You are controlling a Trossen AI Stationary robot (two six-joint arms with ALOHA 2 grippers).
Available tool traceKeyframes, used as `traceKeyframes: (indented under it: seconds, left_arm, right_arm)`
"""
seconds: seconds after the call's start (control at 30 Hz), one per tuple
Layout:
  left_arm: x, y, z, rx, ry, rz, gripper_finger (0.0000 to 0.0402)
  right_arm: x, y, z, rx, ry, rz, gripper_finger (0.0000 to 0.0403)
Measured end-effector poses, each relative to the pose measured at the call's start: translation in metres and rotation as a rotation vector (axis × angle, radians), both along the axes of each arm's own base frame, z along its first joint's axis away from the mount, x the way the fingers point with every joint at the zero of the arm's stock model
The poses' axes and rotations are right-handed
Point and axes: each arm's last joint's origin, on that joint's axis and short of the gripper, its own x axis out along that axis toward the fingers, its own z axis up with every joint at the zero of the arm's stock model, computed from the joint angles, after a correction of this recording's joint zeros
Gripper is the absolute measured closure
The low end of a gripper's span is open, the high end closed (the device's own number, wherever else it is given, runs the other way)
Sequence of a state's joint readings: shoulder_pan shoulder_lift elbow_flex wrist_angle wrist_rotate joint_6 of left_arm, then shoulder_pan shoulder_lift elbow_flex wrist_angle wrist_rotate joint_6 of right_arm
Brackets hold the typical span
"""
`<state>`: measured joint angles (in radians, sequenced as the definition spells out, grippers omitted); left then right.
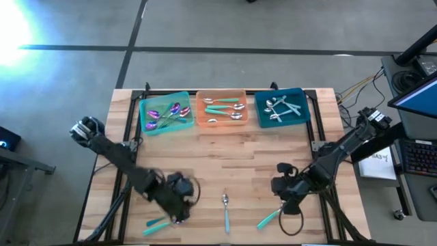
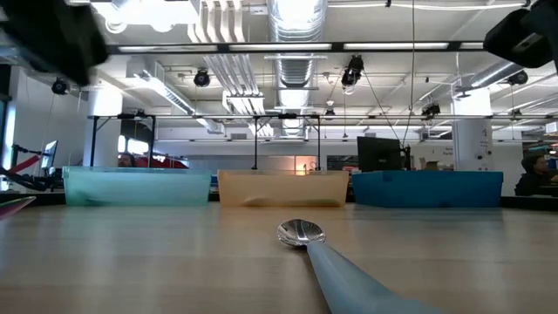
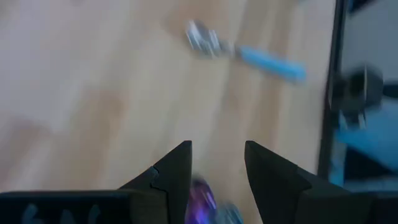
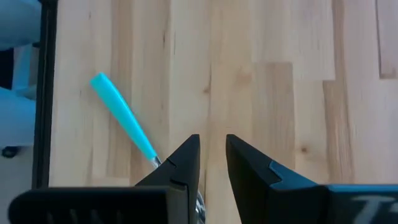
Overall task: Sort silverware by color (type)
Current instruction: Put the green spoon into the orange bin
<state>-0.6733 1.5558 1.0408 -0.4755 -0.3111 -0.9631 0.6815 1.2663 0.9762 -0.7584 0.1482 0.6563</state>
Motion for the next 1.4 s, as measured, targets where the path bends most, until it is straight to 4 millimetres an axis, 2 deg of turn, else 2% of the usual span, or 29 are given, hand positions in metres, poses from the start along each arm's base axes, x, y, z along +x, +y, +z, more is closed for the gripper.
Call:
traceKeyframes:
  seconds: [0.13,0.37,0.47,0.57,0.73,0.9,1.27,1.4]
  left_arm:
    - [-0.015,-0.035,-0.007,0.006,0.133,0.0,0.0269]
    - [-0.038,-0.086,-0.014,0.044,0.432,0.114,0.0269]
    - [-0.044,-0.109,-0.019,-0.004,0.555,0.124,0.0269]
    - [-0.046,-0.123,-0.025,-0.008,0.624,0.138,0.0269]
    - [-0.043,-0.129,-0.037,0.044,0.675,0.177,0.0269]
    - [-0.046,-0.12,-0.045,0.118,0.725,0.269,0.0269]
    - [-0.044,-0.122,-0.046,0.072,0.735,0.331,0.0269]
    - [-0.043,-0.123,-0.054,0.084,0.742,0.342,0.0269]
  right_arm:
    - [0.0,0.003,0.001,-0.014,-0.038,-0.005,0.0332]
    - [0.001,0.003,0.002,-0.01,-0.053,-0.006,0.0333]
    - [0.001,0.003,0.002,-0.018,-0.059,-0.012,0.0334]
    - [0.001,0.003,0.002,-0.022,-0.062,-0.013,0.0334]
    - [0.001,0.003,0.002,-0.027,-0.064,-0.005,0.0334]
    - [0.002,0.003,0.002,-0.022,-0.065,-0.012,0.033]
    - [0.002,0.003,0.002,-0.02,-0.066,-0.014,0.0332]
    - [0.002,0.003,0.002,-0.019,-0.067,-0.014,0.0335]
